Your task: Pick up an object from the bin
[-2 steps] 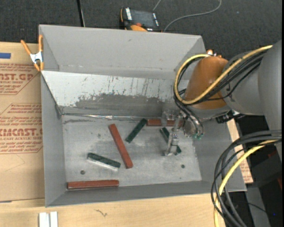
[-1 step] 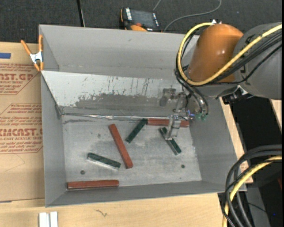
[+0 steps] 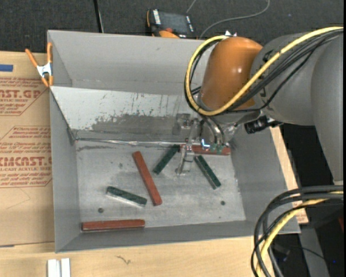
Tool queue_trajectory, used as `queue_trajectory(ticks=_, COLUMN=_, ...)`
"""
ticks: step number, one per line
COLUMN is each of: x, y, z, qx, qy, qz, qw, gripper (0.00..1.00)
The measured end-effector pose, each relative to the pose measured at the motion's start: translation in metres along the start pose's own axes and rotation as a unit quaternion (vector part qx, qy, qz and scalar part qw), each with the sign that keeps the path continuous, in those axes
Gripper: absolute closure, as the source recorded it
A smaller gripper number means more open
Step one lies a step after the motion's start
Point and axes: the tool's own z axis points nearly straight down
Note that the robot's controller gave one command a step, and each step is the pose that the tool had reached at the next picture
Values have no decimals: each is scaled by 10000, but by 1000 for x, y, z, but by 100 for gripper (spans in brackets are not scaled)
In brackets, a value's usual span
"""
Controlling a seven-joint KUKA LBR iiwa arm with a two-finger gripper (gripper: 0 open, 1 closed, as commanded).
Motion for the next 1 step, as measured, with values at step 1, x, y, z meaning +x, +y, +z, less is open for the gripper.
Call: queue_trajectory(ticks=1, x=7, y=-16, z=22, qx=16, qy=1, qz=-739, qw=9973, gripper=0)
